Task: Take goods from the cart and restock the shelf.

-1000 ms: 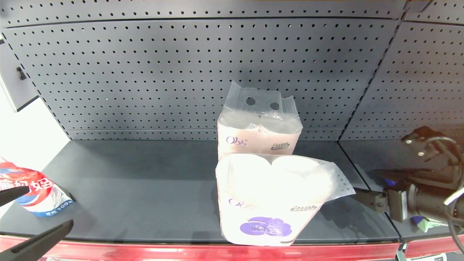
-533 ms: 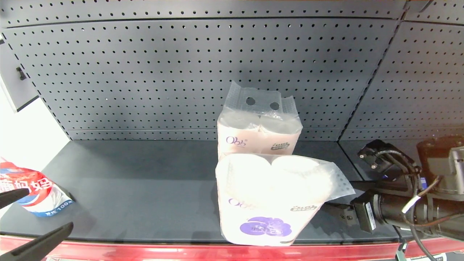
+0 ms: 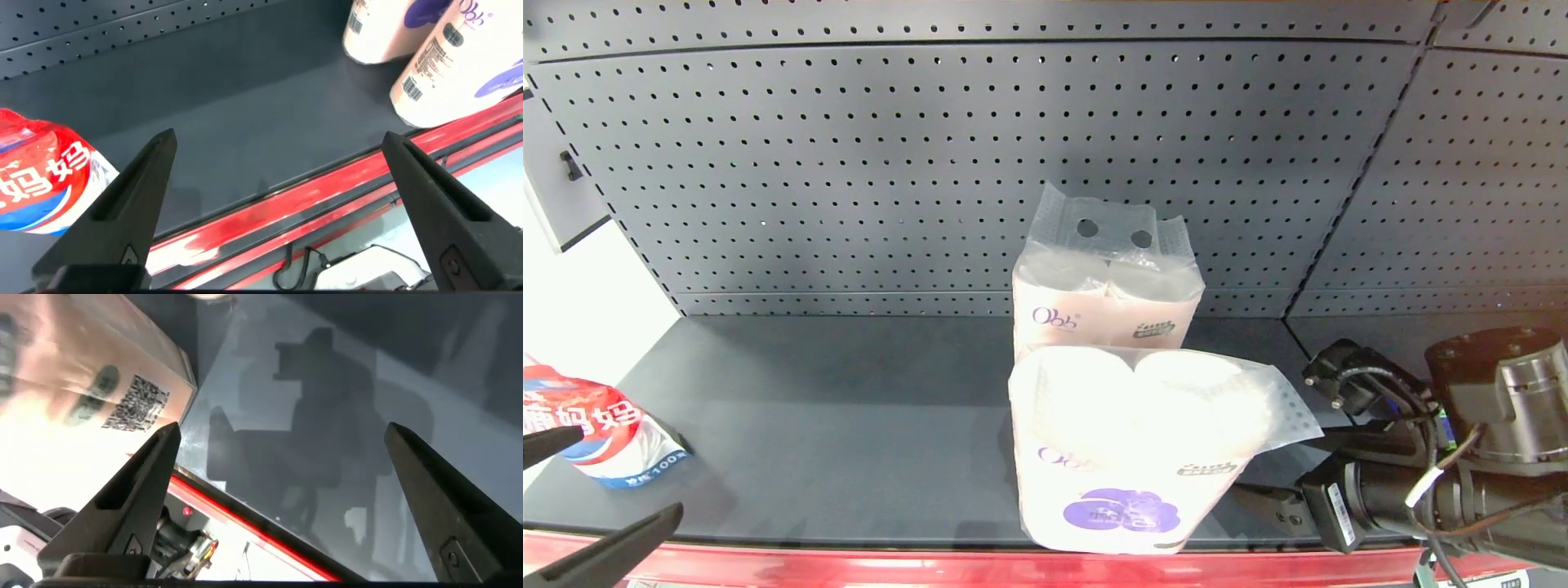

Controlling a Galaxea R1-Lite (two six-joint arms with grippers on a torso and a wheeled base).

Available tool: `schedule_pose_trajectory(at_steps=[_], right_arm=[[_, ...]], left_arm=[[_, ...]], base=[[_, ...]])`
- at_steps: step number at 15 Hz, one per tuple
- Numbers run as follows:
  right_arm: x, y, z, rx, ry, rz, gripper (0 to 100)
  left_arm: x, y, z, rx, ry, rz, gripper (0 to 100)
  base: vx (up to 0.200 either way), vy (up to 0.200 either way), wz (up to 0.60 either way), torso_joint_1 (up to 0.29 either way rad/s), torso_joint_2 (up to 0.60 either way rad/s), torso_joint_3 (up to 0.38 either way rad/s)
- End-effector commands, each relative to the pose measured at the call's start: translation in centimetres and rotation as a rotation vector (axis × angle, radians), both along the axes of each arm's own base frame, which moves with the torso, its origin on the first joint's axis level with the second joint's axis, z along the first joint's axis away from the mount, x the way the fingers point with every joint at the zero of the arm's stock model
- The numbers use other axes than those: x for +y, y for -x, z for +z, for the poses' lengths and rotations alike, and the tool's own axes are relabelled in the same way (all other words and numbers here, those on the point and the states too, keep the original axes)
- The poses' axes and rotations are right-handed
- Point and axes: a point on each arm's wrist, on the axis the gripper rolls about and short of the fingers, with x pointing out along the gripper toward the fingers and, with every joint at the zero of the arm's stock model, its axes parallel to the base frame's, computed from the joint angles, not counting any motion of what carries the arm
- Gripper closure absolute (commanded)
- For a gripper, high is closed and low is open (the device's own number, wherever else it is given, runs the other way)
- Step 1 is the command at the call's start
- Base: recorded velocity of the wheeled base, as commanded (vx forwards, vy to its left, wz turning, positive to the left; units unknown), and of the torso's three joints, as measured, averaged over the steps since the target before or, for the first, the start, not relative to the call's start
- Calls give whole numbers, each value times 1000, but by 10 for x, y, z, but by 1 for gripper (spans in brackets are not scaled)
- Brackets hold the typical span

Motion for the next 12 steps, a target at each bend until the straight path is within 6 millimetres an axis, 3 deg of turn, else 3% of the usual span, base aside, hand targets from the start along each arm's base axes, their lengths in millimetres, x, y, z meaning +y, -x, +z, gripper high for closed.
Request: schedule_pose_trajectory(at_steps=[1,12], right_arm=[[3,-1,-3,11,8,8,0],[18,-3,-9,38,25,65,0]], left_arm=[[1,2,-1,-2,2,2,0],[2,5,-6,-4,3,11,0]], base=[[0,0,0,0,0,0],[0,0,0,0,0,0]])
